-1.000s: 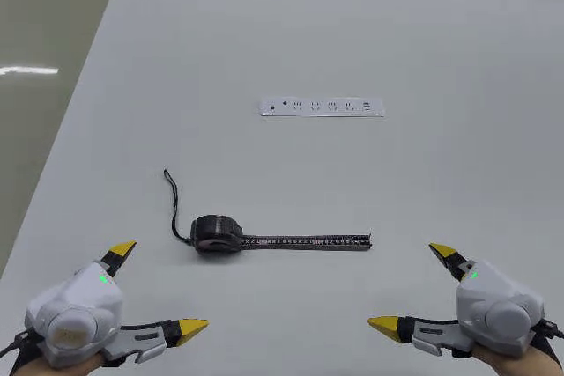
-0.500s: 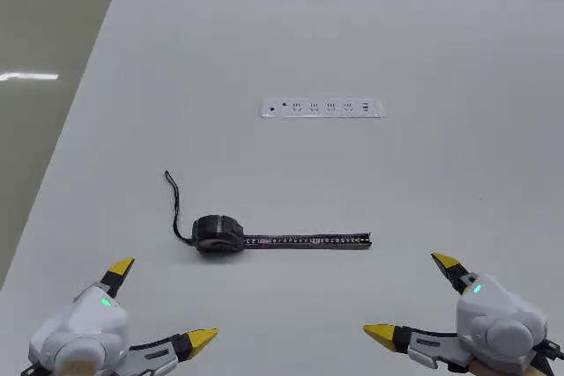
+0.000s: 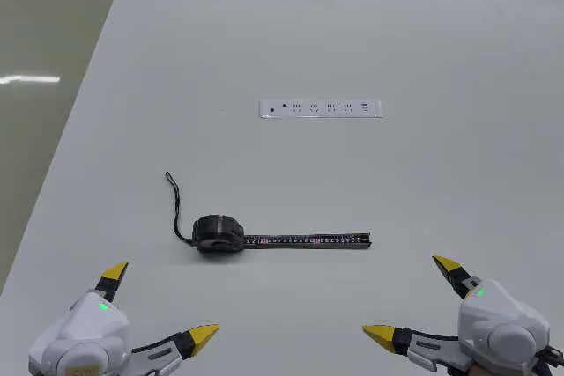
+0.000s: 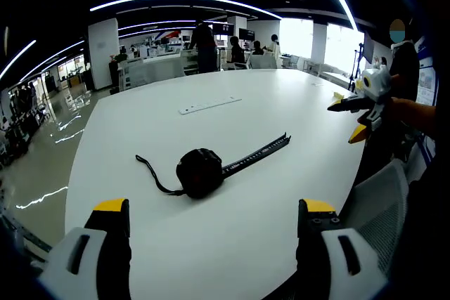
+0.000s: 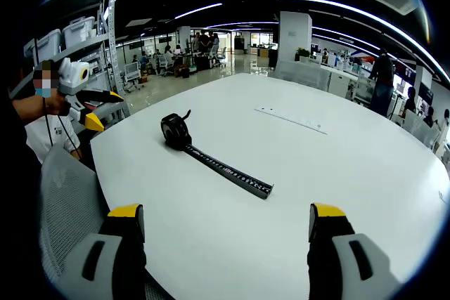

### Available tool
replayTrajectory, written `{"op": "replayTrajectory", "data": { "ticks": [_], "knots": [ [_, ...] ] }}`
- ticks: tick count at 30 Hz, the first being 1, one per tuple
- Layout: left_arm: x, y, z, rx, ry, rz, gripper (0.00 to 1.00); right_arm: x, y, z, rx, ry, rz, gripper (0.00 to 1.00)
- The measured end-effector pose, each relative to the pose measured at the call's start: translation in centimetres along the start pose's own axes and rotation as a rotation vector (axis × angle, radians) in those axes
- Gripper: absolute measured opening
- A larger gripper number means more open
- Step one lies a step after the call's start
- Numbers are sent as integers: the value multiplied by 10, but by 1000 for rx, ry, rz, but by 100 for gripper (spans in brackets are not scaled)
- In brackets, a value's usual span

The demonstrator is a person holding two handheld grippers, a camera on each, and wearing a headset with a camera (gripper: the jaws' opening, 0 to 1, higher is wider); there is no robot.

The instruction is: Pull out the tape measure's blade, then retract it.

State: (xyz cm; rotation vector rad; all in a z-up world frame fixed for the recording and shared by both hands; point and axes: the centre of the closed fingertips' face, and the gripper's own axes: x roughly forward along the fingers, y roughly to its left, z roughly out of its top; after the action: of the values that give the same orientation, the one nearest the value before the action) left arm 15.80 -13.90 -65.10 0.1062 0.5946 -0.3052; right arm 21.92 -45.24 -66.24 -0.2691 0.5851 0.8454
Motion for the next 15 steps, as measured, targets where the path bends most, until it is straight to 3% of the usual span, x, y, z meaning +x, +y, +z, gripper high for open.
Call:
{"op": "replayTrajectory", "data": {
  "ticks": [11,15],
  "knots": [
    [-1,7,1,-33,4,76,99,-1,-4,-4,3,0,2,98],
    [2,8,2,-40,-15,92,99,-1,-4,-5,1,4,6,98]
  ]
}}
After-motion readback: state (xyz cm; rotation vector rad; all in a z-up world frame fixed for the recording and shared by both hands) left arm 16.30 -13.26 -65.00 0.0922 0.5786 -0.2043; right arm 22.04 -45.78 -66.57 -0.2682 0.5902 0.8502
